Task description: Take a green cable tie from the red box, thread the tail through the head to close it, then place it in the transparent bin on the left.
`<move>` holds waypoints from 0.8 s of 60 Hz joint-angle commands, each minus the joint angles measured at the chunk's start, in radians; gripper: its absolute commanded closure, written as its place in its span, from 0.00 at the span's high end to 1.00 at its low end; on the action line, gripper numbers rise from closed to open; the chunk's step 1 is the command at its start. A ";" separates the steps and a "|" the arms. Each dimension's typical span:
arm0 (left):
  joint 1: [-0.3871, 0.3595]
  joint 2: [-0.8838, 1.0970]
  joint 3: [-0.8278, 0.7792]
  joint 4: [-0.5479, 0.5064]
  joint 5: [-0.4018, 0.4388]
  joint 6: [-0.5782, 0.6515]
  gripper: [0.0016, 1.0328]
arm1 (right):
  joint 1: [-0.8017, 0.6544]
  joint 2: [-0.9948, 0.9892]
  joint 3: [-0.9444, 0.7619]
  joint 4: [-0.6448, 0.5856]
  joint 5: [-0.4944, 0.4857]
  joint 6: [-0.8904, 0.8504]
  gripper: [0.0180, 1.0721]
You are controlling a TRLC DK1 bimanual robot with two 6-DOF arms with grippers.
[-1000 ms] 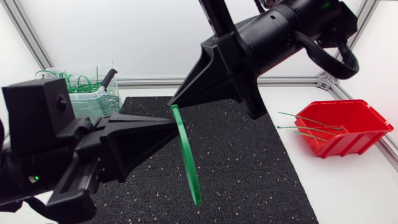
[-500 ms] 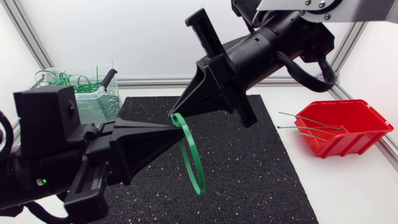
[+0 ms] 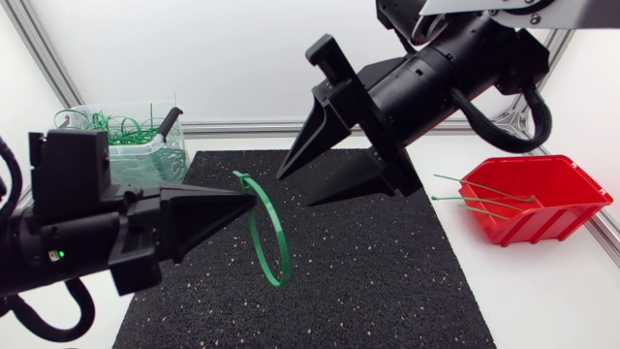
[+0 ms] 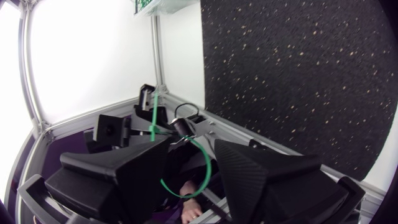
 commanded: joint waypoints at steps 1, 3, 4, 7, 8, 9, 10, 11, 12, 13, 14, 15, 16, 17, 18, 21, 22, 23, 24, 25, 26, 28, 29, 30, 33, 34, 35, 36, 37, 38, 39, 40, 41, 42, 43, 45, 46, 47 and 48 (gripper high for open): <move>0.080 -0.017 0.063 -0.073 0.008 0.078 0.03 | -0.030 0.012 0.005 -0.017 0.081 -0.100 0.89; 0.107 -0.014 0.076 -0.115 -0.002 0.107 0.03 | -0.039 0.017 0.005 -0.017 0.127 -0.128 0.93; 0.127 -0.011 0.086 -0.135 -0.007 0.121 0.03 | -0.047 0.020 0.006 -0.017 0.151 -0.143 0.94; 0.196 0.003 0.118 -0.190 -0.012 0.158 0.03 | -0.062 0.026 0.008 -0.015 0.237 -0.189 0.96; 0.215 0.006 0.127 -0.205 -0.015 0.170 0.03 | -0.064 0.027 0.008 -0.014 0.260 -0.203 0.96; 0.241 0.014 0.135 -0.221 -0.021 0.193 0.03 | -0.072 0.029 0.008 -0.012 0.291 -0.222 0.96; 0.264 0.020 0.141 -0.227 -0.028 0.210 0.03 | -0.078 0.032 0.009 -0.012 0.315 -0.237 0.96; 0.287 0.023 0.145 -0.228 -0.033 0.224 0.03 | -0.084 0.034 0.009 -0.009 0.332 -0.248 0.96; 0.308 0.029 0.152 -0.230 -0.036 0.233 0.03 | -0.091 0.034 0.009 -0.005 0.354 -0.261 0.96; 0.338 0.037 0.161 -0.236 -0.036 0.245 0.03 | -0.099 0.034 0.008 0.003 0.375 -0.277 0.96; 0.367 0.049 0.173 -0.250 -0.036 0.264 0.03 | -0.104 0.034 0.006 0.009 0.398 -0.292 0.96; 0.385 0.058 0.182 -0.260 -0.036 0.279 0.03 | -0.108 0.032 0.003 0.018 0.421 -0.306 0.96; 0.413 0.071 0.193 -0.267 -0.039 0.293 0.03 | -0.113 0.029 -0.001 0.031 0.452 -0.318 0.96; 0.442 0.085 0.204 -0.267 -0.042 0.303 0.03 | -0.118 0.026 -0.006 0.040 0.478 -0.329 0.96; 0.459 0.092 0.211 -0.268 -0.044 0.308 0.03 | -0.122 0.024 -0.009 0.043 0.489 -0.335 0.96; 0.532 0.132 0.248 -0.279 -0.044 0.346 0.03 | -0.138 0.018 -0.011 0.045 0.521 -0.372 0.96; 0.554 0.146 0.262 -0.280 -0.044 0.359 0.03 | -0.145 0.015 -0.012 0.046 0.541 -0.389 0.96; 0.583 0.161 0.276 -0.277 -0.044 0.368 0.03 | -0.150 0.014 -0.015 0.051 0.556 -0.399 0.96; 0.604 0.175 0.287 -0.271 -0.044 0.373 0.03 | -0.156 0.012 -0.017 0.057 0.578 -0.415 0.96; 0.626 0.189 0.296 -0.262 -0.045 0.383 0.03 | -0.161 0.009 -0.020 0.063 0.595 -0.424 0.96; 0.650 0.203 0.306 -0.251 -0.047 0.396 0.03 | -0.167 0.003 -0.024 0.074 0.615 -0.433 0.96; 0.692 0.229 0.329 -0.234 -0.047 0.408 0.03 | -0.174 -0.008 -0.035 0.097 0.651 -0.450 0.96; 0.704 0.241 0.339 -0.228 -0.047 0.412 0.03 | -0.179 -0.014 -0.041 0.107 0.665 -0.458 0.96; 0.719 0.255 0.352 -0.221 -0.047 0.415 0.03 | -0.182 -0.019 -0.046 0.117 0.677 -0.469 0.96; 0.762 0.304 0.389 -0.185 -0.064 0.419 0.03 | -0.199 -0.031 -0.057 0.132 0.708 -0.504 0.96; 0.781 0.322 0.403 -0.170 -0.065 0.423 0.03 | -0.203 -0.035 -0.060 0.133 0.717 -0.513 0.96; 0.790 0.335 0.412 -0.161 -0.065 0.426 0.03 | -0.210 -0.042 -0.067 0.143 0.725 -0.524 0.96; 0.799 0.345 0.420 -0.150 -0.068 0.432 0.03 | -0.211 -0.045 -0.070 0.147 0.731 -0.530 0.96; 0.807 0.361 0.428 -0.129 -0.079 0.442 0.03 | -0.214 -0.052 -0.078 0.158 0.743 -0.536 0.96; 0.815 0.381 0.435 -0.096 -0.102 0.449 0.03 | -0.219 -0.058 -0.087 0.170 0.760 -0.544 0.96; 0.818 0.394 0.438 -0.072 -0.119 0.452 0.03 | -0.222 -0.065 -0.095 0.181 0.771 -0.550 0.96; 0.821 0.407 0.446 -0.053 -0.133 0.455 0.03 | -0.223 -0.072 -0.104 0.192 0.780 -0.556 0.96; 0.827 0.427 0.458 -0.038 -0.142 0.468 0.03 | -0.225 -0.080 -0.113 0.204 0.789 -0.562 0.96; 0.831 0.439 0.468 -0.033 -0.147 0.474 0.03 | -0.226 -0.085 -0.118 0.209 0.791 -0.565 0.96; 0.835 0.457 0.483 -0.032 -0.156 0.480 0.03 | -0.230 -0.092 -0.126 0.215 0.796 -0.573 0.96; 0.844 0.496 0.514 -0.015 -0.174 0.486 0.03 | -0.239 -0.103 -0.141 0.230 0.805 -0.582 0.96; 0.847 0.513 0.524 0.000 -0.186 0.491 0.03 | -0.243 -0.111 -0.149 0.241 0.815 -0.587 0.96; 0.850 0.532 0.535 0.020 -0.203 0.495 0.03 | -0.245 -0.117 -0.156 0.252 0.826 -0.590 0.96; 0.853 0.554 0.543 0.045 -0.223 0.500 0.03 | -0.246 -0.123 -0.165 0.262 0.834 -0.596 0.96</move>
